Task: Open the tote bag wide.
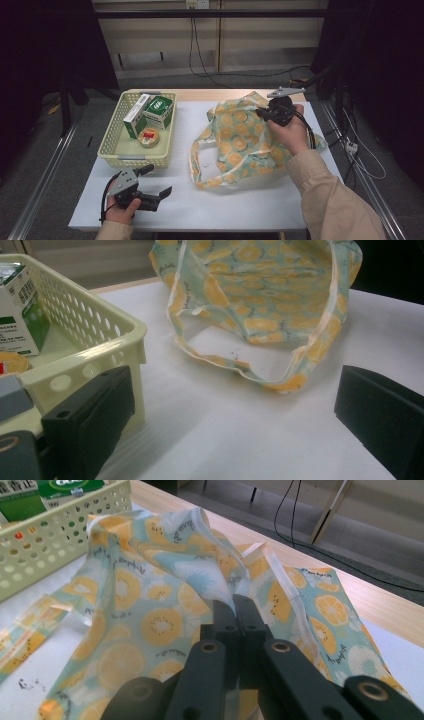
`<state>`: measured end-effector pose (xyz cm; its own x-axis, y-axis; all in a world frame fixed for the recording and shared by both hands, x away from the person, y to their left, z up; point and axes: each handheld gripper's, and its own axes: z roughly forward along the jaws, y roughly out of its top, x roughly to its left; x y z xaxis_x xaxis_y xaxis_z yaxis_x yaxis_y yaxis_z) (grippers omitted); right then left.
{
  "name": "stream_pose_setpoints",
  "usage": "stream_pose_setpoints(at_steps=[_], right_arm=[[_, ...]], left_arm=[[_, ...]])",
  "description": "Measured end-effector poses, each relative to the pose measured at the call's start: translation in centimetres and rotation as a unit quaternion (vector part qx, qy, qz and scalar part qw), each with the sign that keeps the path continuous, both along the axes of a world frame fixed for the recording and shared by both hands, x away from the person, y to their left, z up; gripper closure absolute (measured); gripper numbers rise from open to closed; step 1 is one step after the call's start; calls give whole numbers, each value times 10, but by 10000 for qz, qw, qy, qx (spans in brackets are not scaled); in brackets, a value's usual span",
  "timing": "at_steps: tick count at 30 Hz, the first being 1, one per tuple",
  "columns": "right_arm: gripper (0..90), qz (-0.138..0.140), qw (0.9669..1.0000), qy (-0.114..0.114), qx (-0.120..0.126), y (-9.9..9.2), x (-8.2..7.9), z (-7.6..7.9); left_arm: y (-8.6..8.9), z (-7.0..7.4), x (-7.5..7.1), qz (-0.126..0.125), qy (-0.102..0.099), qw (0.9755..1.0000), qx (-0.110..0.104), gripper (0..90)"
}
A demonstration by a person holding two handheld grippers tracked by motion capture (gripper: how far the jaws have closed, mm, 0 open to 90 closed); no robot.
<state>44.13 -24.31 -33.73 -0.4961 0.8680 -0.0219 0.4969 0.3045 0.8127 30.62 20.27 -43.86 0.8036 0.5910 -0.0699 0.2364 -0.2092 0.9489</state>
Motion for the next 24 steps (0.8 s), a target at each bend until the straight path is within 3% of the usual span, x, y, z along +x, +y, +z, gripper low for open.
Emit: stream_pose_setpoints(at_steps=[3, 14, 24], right_arm=[[900, -26, 9999, 23, 121, 2, 3, 2], [900, 80, 9999, -60, 68, 10, 7, 18], [900, 8, 9992, -116, 381, 1, 7, 33]], left_arm=[[1, 1, 0, 48, 27, 10000, -35, 26], [0, 2, 2, 50, 50, 10000, -55, 26], [-2, 9, 2, -19, 51, 10000, -77, 27]])
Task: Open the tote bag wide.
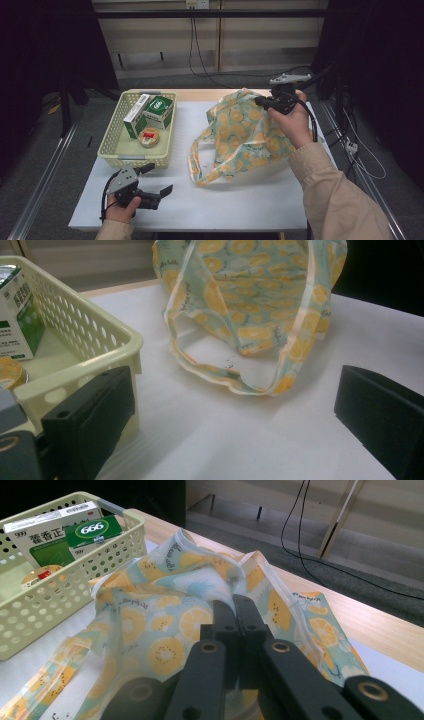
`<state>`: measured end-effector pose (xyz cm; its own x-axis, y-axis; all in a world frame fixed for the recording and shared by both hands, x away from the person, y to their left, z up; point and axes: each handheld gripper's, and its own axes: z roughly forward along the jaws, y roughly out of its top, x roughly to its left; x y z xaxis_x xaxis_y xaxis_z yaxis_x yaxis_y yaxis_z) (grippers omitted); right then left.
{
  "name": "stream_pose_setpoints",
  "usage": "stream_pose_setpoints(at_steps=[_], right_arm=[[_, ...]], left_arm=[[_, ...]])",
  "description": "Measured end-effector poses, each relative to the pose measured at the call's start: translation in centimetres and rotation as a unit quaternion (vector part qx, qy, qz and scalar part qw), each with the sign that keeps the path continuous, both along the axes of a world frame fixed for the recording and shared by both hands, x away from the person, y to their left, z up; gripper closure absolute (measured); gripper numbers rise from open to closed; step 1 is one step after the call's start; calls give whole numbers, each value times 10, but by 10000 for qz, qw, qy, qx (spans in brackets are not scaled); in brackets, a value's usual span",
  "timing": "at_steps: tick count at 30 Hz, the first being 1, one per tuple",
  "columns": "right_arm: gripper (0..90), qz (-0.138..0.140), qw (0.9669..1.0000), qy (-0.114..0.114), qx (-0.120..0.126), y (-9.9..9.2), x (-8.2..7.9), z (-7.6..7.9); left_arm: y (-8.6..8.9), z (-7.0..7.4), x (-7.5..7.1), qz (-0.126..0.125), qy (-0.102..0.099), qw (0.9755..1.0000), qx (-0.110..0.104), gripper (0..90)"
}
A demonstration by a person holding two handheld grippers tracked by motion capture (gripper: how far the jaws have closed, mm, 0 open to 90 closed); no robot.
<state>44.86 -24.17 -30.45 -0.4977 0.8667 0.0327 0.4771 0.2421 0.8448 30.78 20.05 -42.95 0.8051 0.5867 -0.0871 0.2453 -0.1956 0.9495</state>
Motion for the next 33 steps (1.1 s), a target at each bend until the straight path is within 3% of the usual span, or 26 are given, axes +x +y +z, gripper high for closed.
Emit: stream_pose_setpoints(at_steps=[25, 33], right_arm=[[900, 172, 9996, 80, 231, -4, -6, -6], [900, 238, 9994, 122, 235, -4, -8, -10]], left_arm=[[-3, 43, 21, -89, 71, 9998, -131, 26], [-1, 55, 34, -52, 109, 9999, -11, 27]])
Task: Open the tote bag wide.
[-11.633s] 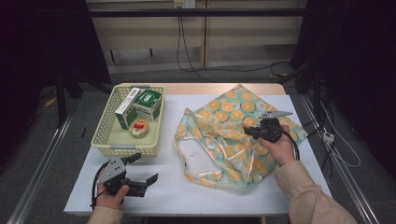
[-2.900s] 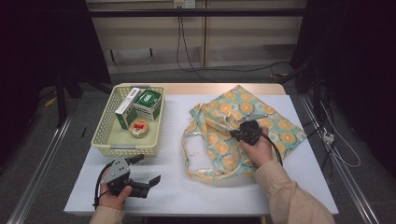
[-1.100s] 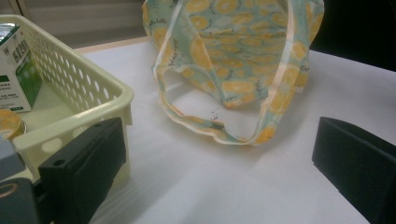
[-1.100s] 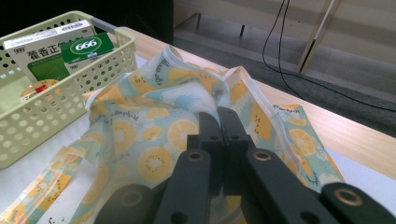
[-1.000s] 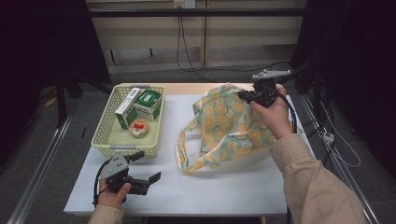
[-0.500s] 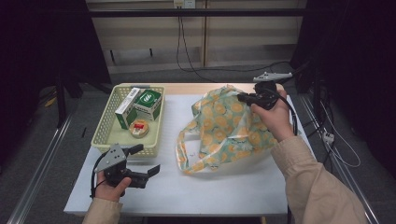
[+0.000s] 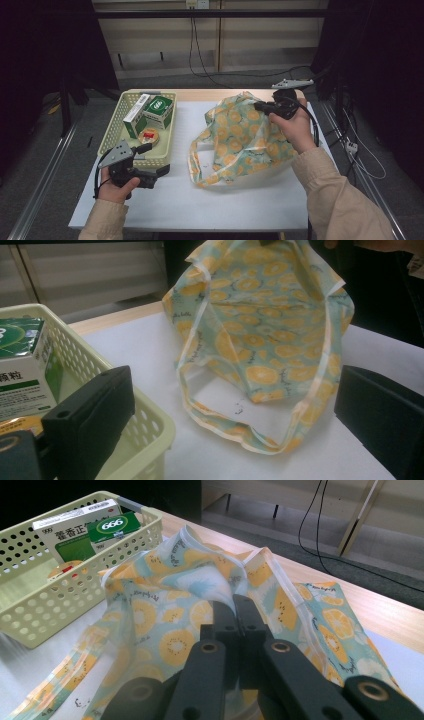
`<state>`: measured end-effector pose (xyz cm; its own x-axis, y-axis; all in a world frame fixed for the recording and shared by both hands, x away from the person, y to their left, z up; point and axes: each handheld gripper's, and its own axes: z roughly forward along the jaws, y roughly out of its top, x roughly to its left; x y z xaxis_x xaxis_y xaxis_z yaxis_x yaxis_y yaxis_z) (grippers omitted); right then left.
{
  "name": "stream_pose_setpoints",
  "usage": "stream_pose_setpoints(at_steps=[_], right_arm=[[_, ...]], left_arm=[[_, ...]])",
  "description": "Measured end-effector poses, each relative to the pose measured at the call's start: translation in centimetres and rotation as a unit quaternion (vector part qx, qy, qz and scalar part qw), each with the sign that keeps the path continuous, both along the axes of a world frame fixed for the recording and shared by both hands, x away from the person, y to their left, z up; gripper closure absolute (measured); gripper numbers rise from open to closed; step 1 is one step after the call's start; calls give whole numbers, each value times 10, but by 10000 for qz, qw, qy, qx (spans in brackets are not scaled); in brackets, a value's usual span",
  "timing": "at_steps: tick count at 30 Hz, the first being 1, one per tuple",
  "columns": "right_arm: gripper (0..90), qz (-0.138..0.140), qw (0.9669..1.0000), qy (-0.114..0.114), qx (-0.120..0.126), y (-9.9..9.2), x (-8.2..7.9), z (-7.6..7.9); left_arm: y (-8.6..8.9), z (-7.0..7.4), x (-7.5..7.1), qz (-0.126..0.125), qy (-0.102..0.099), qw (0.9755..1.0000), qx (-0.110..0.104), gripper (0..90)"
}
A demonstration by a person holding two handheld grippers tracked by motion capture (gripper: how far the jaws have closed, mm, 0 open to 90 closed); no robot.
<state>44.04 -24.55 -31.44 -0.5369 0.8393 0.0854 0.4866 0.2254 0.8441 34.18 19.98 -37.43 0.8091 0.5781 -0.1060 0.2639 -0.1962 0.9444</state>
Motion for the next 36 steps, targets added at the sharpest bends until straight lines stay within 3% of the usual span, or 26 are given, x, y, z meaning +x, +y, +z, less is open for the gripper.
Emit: stream_pose_setpoints(at_steps=[25, 36], right_arm=[[900, 75, 10000, 25, 1, -3, -1, -3], [900, 85, 10000, 24, 25, -4, -2, -1]], left_arm=[[0, 26, 35, 129, 47, 9999, 104, 31], [2, 28, 46, 222, 82, 9996, 170, 31]])
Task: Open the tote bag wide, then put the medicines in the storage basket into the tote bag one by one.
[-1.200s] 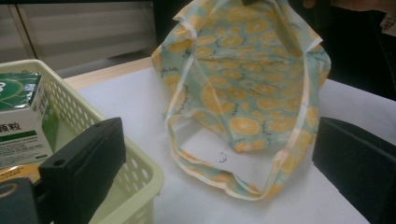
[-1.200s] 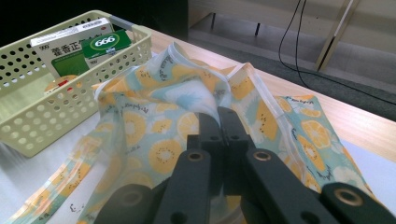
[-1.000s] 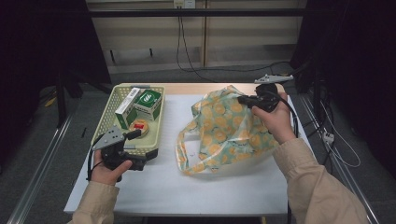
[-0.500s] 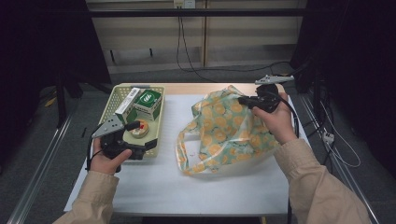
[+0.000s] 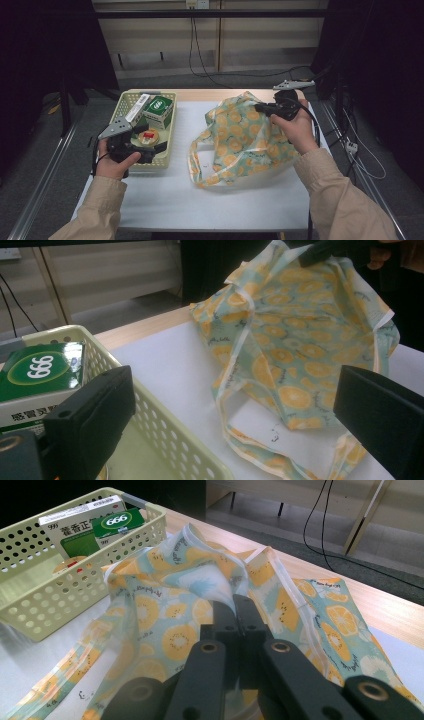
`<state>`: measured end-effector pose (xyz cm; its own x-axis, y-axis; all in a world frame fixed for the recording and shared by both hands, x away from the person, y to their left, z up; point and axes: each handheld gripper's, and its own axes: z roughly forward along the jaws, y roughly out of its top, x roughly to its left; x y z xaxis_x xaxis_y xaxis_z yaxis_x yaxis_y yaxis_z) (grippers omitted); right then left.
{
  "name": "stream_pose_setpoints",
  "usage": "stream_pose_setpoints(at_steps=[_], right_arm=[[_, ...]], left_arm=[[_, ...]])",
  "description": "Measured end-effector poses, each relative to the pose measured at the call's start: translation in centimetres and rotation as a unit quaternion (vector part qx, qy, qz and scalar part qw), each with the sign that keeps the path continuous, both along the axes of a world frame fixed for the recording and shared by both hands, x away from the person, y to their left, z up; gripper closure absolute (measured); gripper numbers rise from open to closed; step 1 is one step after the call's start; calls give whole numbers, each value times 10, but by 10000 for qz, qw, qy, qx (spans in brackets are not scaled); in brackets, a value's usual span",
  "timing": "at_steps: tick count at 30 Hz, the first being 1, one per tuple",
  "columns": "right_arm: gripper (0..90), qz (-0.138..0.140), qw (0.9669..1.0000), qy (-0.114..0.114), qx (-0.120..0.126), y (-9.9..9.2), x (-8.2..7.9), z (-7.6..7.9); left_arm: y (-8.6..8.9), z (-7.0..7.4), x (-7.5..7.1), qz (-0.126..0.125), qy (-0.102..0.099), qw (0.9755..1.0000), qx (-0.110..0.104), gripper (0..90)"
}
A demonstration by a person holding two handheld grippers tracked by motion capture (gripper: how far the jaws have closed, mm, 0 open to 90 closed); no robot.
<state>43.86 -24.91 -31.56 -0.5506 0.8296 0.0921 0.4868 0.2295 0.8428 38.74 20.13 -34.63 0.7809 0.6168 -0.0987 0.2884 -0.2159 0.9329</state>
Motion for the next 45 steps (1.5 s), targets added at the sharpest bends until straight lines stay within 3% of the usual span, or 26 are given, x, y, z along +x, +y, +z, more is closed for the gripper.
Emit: stream_pose_setpoints(at_steps=[14, 25, 45], right_arm=[[900, 33, 10000, 3, -13, -1, -2, 1], [900, 82, 10000, -3, -15, -1, -3, 1], [900, 83, 10000, 19, 49, -3, -2, 0]], left_arm=[[1, 3, 17, 109, -43, 9999, 92, 31], [4, 1, 29, 225, 32, 9997, 53, 32], [16, -4, 56, 491, 131, 9980, 379, 40]])
